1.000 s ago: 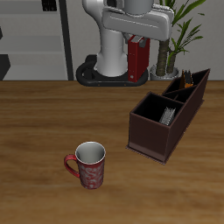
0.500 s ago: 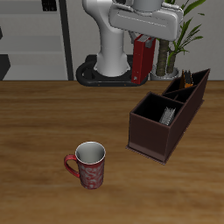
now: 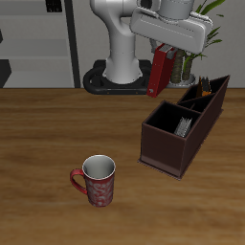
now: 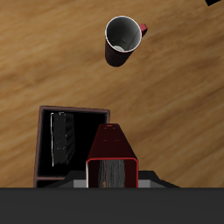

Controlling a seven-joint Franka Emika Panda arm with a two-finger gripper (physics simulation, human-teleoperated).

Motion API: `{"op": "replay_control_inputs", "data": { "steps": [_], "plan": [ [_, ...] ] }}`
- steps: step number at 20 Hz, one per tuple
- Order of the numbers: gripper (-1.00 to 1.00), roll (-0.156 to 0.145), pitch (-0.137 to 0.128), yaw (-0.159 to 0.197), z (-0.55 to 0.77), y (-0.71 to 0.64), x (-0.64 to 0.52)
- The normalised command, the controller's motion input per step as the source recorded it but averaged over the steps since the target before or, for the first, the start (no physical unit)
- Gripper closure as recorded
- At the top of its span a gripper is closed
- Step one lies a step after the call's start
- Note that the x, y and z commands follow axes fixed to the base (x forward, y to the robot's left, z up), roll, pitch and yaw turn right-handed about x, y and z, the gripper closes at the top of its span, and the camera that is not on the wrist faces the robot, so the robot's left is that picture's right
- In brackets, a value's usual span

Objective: Place the orange book into the left desk caddy's left compartment and place the striped book into the left desk caddy's right compartment and place the red book into the left desk caddy's right compartment

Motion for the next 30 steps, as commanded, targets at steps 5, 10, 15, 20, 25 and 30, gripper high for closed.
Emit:
{"op": "replay_control_inputs", "data": {
  "steps": [5,10,15,20,25,30],
  "plan": [
    [1.0,-0.022,0.023,-0.046,0.03,0.14,0.01],
    [1.0,0.04,0.03,-0.042,0.03,0.15,0.06],
    [1.0,0.06,-0.003,-0.022,0.06,0.21,0.04],
    [1.0,0.054,-0.04,0.0,0.09,0.14,0.0],
    [1.0,0.0,-0.02,-0.011,0.03,-0.04,0.11],
    [1.0,0.004,0.004,-0.003,-0.01,-0.06,0.1]
  ]
}}
